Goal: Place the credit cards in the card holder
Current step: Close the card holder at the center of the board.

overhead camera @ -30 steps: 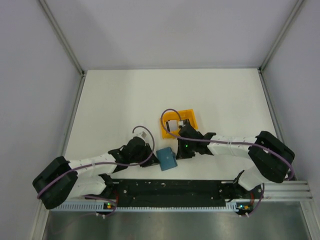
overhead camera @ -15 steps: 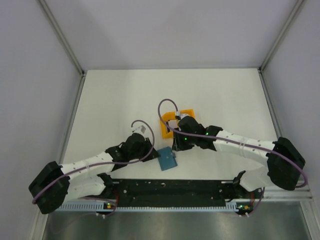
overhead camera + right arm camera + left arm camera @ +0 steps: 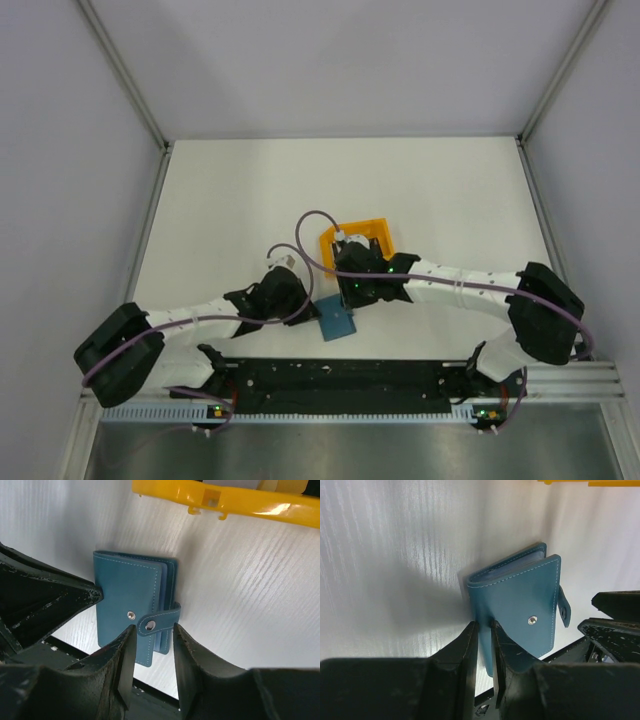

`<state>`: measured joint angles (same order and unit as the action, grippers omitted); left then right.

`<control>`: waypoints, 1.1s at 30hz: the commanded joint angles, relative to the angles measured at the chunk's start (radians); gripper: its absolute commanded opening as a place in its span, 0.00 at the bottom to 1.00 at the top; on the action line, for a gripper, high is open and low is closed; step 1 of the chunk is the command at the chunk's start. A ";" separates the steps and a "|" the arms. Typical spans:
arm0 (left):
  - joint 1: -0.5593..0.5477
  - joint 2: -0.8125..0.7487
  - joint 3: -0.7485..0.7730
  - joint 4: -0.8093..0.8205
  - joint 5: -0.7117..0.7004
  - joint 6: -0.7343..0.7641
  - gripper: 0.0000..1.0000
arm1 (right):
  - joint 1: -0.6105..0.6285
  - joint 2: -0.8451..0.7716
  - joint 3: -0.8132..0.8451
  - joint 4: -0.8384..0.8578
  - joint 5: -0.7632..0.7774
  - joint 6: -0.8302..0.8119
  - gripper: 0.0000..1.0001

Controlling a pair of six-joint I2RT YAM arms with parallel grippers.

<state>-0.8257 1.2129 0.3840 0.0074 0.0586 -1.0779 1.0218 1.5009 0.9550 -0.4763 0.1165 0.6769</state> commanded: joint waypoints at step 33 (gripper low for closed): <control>-0.004 0.059 0.041 0.036 -0.002 0.001 0.20 | 0.089 0.068 0.123 -0.085 0.124 0.030 0.04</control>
<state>-0.8261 1.2530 0.3973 0.0372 0.0616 -1.1023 1.0946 1.5970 1.0233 -0.5632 0.2420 0.7105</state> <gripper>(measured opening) 0.207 0.038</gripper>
